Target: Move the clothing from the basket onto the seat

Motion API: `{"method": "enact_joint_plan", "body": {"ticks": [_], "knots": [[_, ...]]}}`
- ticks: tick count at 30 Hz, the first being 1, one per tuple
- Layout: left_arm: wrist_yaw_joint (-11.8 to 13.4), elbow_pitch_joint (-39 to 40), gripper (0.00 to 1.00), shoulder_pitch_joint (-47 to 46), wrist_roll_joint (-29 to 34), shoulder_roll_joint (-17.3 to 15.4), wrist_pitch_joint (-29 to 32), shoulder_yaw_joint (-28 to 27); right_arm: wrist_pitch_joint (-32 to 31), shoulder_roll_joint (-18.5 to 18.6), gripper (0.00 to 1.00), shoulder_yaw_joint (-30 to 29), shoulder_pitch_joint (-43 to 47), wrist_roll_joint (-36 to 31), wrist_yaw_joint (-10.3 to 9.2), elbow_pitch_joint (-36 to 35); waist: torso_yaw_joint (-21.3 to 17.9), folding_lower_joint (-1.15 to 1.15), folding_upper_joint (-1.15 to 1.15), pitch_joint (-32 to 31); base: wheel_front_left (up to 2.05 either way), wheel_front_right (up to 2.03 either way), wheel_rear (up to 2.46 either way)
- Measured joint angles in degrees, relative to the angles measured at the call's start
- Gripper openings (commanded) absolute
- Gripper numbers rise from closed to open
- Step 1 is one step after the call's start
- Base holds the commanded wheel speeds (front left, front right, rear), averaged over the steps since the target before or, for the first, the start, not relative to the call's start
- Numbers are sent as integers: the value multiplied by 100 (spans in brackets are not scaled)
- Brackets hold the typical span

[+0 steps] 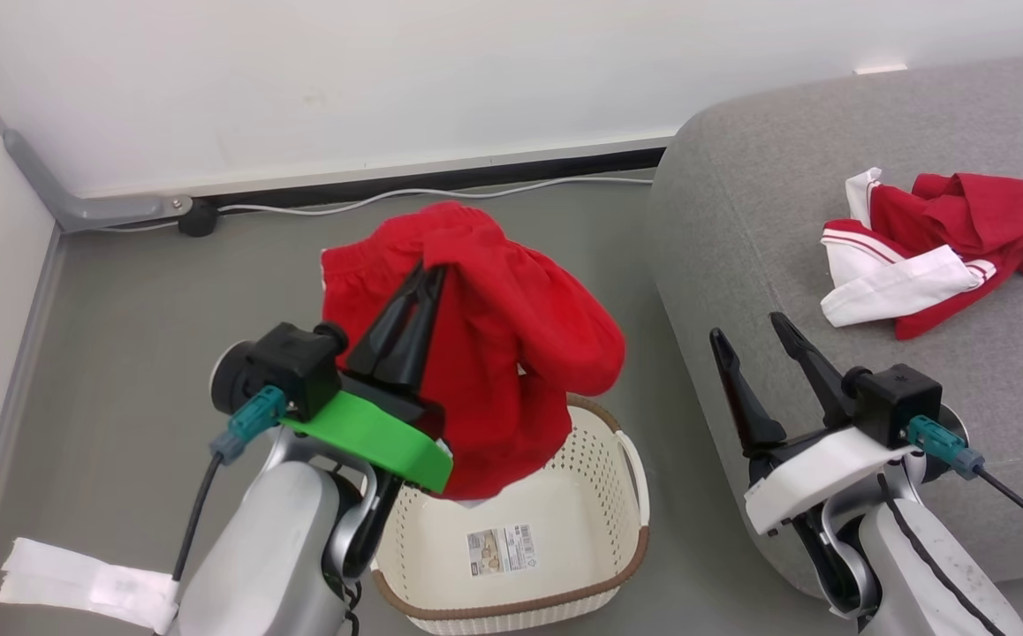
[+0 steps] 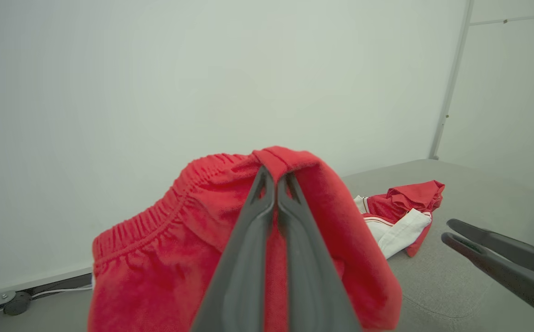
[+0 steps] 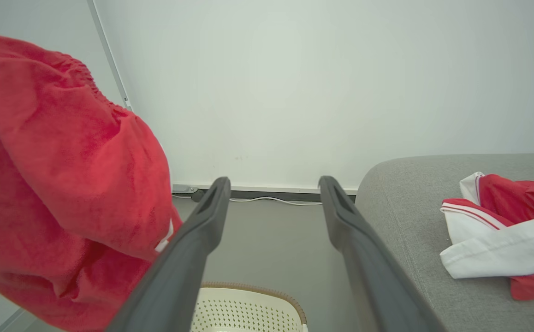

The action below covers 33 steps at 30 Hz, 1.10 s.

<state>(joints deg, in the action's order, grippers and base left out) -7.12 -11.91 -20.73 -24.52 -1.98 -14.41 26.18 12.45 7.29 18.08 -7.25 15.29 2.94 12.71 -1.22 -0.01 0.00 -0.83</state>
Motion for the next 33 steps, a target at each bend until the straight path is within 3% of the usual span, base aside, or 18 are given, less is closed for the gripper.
{"method": "enact_joint_plan", "body": {"ticks": [9,23,33], "knots": [[0,343,0,246,-14,-9,147,350,-100,-9,100,48,193,0,-55,-261,-60,0,0,-74,0,0,0],[2,775,0,429,-44,-35,326,425,-193,-20,100,202,295,0,-49,-812,-100,0,0,-55,0,0,0],[19,1070,0,429,-43,-38,326,382,-311,-287,100,1094,121,147,259,-1377,-76,0,0,-49,0,0,0]]}}
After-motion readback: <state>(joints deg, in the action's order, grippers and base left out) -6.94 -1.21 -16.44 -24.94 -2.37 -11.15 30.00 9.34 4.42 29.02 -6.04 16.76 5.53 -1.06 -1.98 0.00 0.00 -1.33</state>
